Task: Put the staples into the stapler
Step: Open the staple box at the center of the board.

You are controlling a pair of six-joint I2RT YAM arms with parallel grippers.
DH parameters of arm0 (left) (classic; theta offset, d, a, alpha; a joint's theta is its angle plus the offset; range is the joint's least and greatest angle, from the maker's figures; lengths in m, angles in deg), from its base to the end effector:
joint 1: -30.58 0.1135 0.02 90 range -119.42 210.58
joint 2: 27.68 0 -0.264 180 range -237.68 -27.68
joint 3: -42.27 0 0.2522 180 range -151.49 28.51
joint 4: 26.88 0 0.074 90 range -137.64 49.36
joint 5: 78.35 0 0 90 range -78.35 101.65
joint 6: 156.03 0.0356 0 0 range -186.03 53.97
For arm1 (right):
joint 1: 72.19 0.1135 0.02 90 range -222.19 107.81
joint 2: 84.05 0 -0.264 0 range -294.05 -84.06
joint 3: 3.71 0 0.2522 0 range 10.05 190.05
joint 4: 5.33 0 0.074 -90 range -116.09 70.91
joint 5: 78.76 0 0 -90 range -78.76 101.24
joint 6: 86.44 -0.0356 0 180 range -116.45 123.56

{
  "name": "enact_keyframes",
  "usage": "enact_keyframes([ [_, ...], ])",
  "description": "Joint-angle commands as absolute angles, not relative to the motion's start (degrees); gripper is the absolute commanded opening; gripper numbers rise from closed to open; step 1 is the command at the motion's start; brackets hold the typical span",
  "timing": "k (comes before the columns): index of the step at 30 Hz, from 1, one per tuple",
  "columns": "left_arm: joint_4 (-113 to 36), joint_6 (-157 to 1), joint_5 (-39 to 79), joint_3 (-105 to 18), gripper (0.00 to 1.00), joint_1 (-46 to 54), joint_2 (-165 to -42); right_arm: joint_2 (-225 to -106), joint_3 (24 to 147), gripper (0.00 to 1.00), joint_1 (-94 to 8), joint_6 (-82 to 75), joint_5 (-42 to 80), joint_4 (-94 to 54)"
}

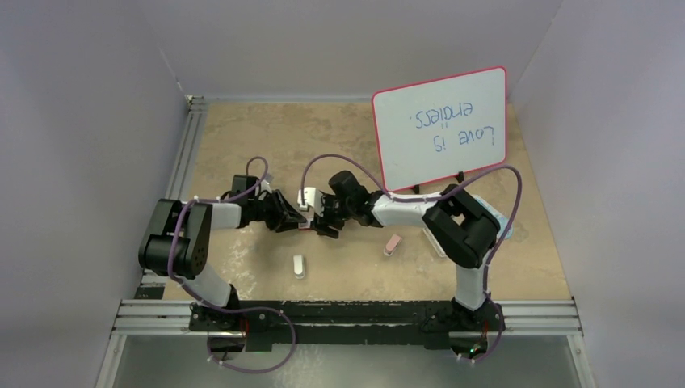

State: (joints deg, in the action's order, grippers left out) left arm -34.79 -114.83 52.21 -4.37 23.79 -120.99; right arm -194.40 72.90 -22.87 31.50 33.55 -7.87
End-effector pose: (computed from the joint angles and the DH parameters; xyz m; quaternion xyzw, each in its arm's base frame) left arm 0.2623 -0.0545 0.1113 -0.2219 0.8720 -0.4251 0.0985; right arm 0.2555 0.3180 0.1577 -0.6147 0.6292 0.2518 0.4036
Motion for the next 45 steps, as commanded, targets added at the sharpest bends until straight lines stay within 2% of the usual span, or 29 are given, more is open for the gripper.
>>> enact_keyframes([
  [1, -35.5, -113.1, 51.1, -5.6, 0.3, 23.7, -119.5, -189.7, 71.9, 0.68, -24.6, 35.5, 35.1, -12.1],
  [6, -36.2, -112.8, 50.6, -5.9, 0.32, 23.7, -119.1, -190.2, 72.5, 0.68, -25.2, 38.1, 35.7, -15.1],
  [20, -36.4, -112.9, 50.8, -5.9, 0.3, 23.7, -118.3, -194.6, 75.8, 0.64, -25.3, 40.6, 36.3, -18.3],
  [23, -36.5, -112.9, 50.5, -5.6, 0.34, 23.7, -117.8, -195.4, 76.7, 0.6, -25.3, 40.9, 36.2, -18.9],
  [27, -36.6, -112.9, 50.3, -5.6, 0.34, 23.7, -117.3, -196.4, 78.2, 0.5, -25.3, 41.7, 37.2, -22.2],
  [45, -34.1, -111.1, 49.5, -3.7, 0.06, 23.7, -115.9, -196.3, 78.4, 0.39, -25.5, 41.8, 35.5, -24.0],
])
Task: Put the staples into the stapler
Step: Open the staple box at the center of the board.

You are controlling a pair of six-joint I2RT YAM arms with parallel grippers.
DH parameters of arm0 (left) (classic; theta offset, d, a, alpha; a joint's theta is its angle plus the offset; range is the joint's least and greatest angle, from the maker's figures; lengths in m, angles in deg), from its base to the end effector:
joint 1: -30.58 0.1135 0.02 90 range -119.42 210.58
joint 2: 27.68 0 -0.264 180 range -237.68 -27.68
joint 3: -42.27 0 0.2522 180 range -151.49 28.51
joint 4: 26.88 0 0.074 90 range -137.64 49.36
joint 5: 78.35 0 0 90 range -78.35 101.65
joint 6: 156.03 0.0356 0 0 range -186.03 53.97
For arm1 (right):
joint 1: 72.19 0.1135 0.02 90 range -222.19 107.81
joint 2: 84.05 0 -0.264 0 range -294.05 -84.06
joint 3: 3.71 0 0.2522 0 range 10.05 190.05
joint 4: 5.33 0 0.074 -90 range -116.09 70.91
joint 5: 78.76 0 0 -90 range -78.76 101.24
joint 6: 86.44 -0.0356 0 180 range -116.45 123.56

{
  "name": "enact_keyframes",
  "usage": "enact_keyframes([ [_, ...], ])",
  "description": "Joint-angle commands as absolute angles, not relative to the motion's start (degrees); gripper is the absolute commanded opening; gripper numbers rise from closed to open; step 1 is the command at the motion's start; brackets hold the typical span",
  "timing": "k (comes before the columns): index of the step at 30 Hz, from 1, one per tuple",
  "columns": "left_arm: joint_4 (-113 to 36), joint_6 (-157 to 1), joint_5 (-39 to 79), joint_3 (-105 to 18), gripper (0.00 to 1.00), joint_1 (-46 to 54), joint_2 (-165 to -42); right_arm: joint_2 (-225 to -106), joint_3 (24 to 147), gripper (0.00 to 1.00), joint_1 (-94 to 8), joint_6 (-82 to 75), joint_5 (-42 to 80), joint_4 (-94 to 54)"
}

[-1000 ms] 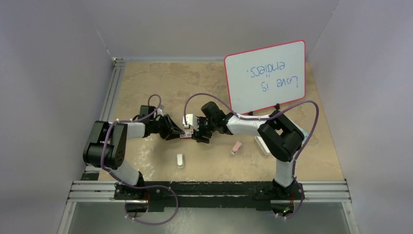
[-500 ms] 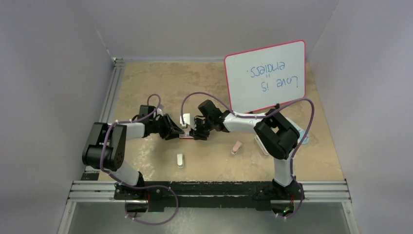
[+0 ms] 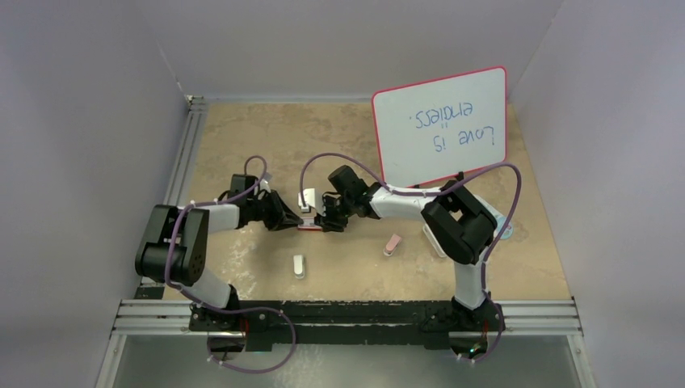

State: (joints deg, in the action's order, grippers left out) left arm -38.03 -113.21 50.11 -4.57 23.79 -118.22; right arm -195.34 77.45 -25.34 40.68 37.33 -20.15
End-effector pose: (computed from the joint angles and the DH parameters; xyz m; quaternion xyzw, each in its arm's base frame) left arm 0.2590 -0.0531 0.1199 -0.2174 0.8791 -0.4092 0.1116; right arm 0.2683 0.3091 0.1580 -0.6662 0.6111 0.2394 0.3542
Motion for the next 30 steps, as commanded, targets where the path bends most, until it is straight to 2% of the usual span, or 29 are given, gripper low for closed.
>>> enact_keyframes([
  [1, -33.2, -111.0, 49.8, -3.4, 0.03, 23.7, -116.0, -196.2, 78.4, 0.39, -25.4, 41.8, 35.6, -23.9],
  [3, -32.4, -110.9, 50.0, -3.2, 0.0, 23.7, -116.1, -196.1, 78.3, 0.38, -25.4, 41.8, 35.5, -23.8],
  [16, -33.0, -110.4, 47.4, -2.4, 0.0, 23.7, -113.5, -195.4, 78.4, 0.34, -26.8, 43.2, 35.0, -26.2],
  [30, -37.2, -108.3, 39.3, -2.2, 0.0, 23.9, -108.3, -195.1, 78.7, 0.35, -27.8, 45.2, 32.6, -30.9],
])
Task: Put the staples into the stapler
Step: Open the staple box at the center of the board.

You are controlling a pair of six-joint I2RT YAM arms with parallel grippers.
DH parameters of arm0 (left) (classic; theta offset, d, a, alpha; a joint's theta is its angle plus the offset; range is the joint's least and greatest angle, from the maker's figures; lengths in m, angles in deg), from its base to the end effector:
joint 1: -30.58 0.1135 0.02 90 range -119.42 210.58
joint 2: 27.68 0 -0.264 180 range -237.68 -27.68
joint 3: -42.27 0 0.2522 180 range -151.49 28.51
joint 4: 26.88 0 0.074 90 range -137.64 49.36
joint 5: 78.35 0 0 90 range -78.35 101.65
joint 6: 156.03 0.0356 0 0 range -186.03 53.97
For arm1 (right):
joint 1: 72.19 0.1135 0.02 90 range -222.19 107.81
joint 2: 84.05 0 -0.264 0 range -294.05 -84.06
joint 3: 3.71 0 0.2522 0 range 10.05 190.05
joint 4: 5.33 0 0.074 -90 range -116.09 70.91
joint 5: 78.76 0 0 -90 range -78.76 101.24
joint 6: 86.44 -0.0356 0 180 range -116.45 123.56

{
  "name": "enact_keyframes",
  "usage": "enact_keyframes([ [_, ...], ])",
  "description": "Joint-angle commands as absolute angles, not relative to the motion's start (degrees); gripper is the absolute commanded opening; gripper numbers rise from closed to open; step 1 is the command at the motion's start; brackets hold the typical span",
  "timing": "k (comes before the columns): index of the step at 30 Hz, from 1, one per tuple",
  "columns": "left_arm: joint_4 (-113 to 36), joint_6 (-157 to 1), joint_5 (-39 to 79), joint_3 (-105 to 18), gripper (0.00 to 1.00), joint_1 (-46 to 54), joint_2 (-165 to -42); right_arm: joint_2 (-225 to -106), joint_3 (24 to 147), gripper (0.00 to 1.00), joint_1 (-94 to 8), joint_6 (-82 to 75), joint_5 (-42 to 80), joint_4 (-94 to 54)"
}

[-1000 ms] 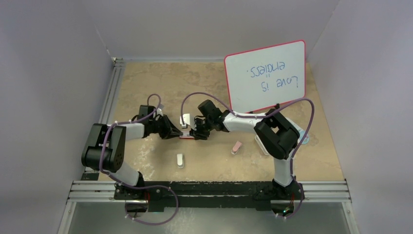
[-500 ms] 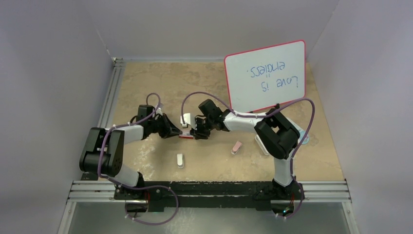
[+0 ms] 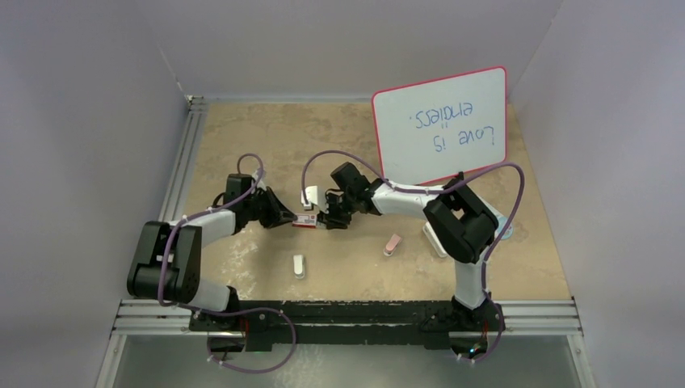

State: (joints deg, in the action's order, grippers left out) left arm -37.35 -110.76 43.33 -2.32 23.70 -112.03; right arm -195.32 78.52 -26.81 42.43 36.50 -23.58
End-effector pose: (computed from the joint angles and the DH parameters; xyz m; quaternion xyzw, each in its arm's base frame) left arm 0.2505 -0.0491 0.1348 -0.2056 0.8859 -0.3735 0.1829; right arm 0.2760 0.3013 0.1591 -0.6686 0.6206 0.2235 0.3432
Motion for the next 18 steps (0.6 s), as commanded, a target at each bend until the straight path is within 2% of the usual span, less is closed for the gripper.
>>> enact_keyframes([
  [1, -37.3, -108.2, 39.0, -1.9, 0.0, 23.9, -107.8, -195.2, 78.7, 0.35, -27.8, 45.4, 32.4, -31.3],
  [11, -40.5, -108.2, 34.3, -2.3, 0.02, 23.9, -107.8, -195.6, 79.0, 0.37, -28.1, 45.0, 28.6, -32.7],
  [15, -43.8, -109.1, 32.1, -3.2, 0.06, 23.9, -106.7, -195.8, 79.6, 0.48, -28.4, 44.7, 30.3, -34.0],
  [18, -45.3, -109.5, 30.4, -3.5, 0.15, 23.9, -105.5, -195.9, 80.2, 0.53, -28.5, 43.4, 30.9, -34.1],
])
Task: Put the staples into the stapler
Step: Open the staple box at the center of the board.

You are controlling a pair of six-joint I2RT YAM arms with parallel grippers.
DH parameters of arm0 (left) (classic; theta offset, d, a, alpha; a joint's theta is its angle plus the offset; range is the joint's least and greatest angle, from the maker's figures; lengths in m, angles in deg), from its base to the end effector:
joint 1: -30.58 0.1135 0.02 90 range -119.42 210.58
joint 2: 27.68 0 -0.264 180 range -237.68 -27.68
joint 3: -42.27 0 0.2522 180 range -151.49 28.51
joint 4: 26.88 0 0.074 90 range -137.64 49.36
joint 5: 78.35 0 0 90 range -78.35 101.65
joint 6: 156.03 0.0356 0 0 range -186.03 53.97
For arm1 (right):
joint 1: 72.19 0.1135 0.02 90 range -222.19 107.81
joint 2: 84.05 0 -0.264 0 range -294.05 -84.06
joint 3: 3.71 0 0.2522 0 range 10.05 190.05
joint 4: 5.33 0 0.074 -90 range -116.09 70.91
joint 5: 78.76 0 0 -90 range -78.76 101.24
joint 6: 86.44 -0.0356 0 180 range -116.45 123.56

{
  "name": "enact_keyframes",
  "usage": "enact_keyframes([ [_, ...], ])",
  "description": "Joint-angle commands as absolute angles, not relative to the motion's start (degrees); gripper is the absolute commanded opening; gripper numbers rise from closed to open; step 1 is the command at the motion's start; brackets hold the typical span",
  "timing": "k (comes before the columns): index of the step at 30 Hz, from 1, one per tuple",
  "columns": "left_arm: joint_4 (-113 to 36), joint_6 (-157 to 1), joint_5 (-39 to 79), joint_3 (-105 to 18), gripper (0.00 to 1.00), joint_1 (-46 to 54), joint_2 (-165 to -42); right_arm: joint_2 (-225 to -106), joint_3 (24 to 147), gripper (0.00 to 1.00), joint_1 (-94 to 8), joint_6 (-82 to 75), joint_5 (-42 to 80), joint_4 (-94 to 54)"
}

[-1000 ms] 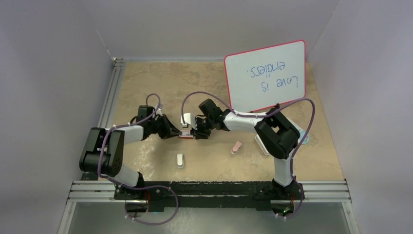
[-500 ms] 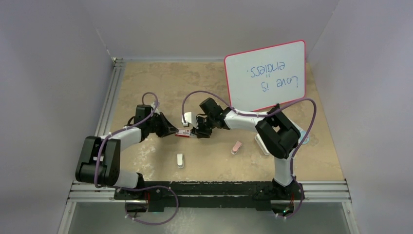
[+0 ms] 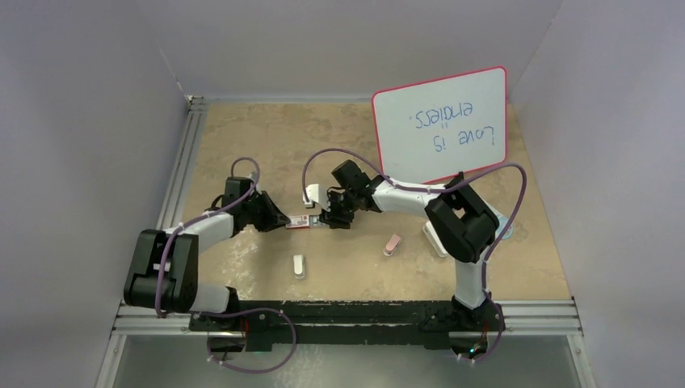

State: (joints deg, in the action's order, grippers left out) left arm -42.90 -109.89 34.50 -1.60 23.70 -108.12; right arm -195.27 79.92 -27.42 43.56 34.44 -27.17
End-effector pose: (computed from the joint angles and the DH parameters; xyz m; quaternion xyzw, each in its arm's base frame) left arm 0.2402 -0.0429 0.1387 -0.2342 0.9006 -0.3042 0.2036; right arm 0.2801 0.2976 0.1617 -0.6709 0.6317 0.2026 0.3315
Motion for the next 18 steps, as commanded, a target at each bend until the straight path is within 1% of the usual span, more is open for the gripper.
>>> enact_keyframes([
  [1, -46.0, -109.6, 29.7, -3.7, 0.19, 23.9, -105.1, -196.0, 80.4, 0.54, -28.5, 43.0, 31.0, -34.1],
  [4, -48.3, -110.0, 27.8, -4.4, 0.28, 23.9, -103.6, -194.6, 80.4, 0.57, -29.0, 42.6, 32.7, -33.4],
  [7, -50.6, -110.3, 26.5, -5.3, 0.41, 23.9, -101.3, -191.6, 79.9, 0.59, -29.5, 41.5, 35.2, -31.6],
  [9, -51.8, -110.4, 26.6, -5.9, 0.45, 23.9, -99.8, -189.3, 79.8, 0.6, -29.6, 39.5, 36.0, -29.3],
  [13, -52.9, -111.0, 30.0, -6.2, 0.49, 23.8, -97.4, -184.5, 79.3, 0.61, -29.6, 32.8, 38.1, -22.6],
  [16, -51.9, -112.5, 35.6, -4.3, 0.5, 23.7, -96.1, -180.6, 76.4, 0.61, -29.6, 22.4, 37.6, -12.8],
  [18, -50.8, -113.9, 37.8, -2.2, 0.51, 23.5, -95.4, -179.1, 75.6, 0.61, -29.6, 14.6, 36.0, -9.0],
])
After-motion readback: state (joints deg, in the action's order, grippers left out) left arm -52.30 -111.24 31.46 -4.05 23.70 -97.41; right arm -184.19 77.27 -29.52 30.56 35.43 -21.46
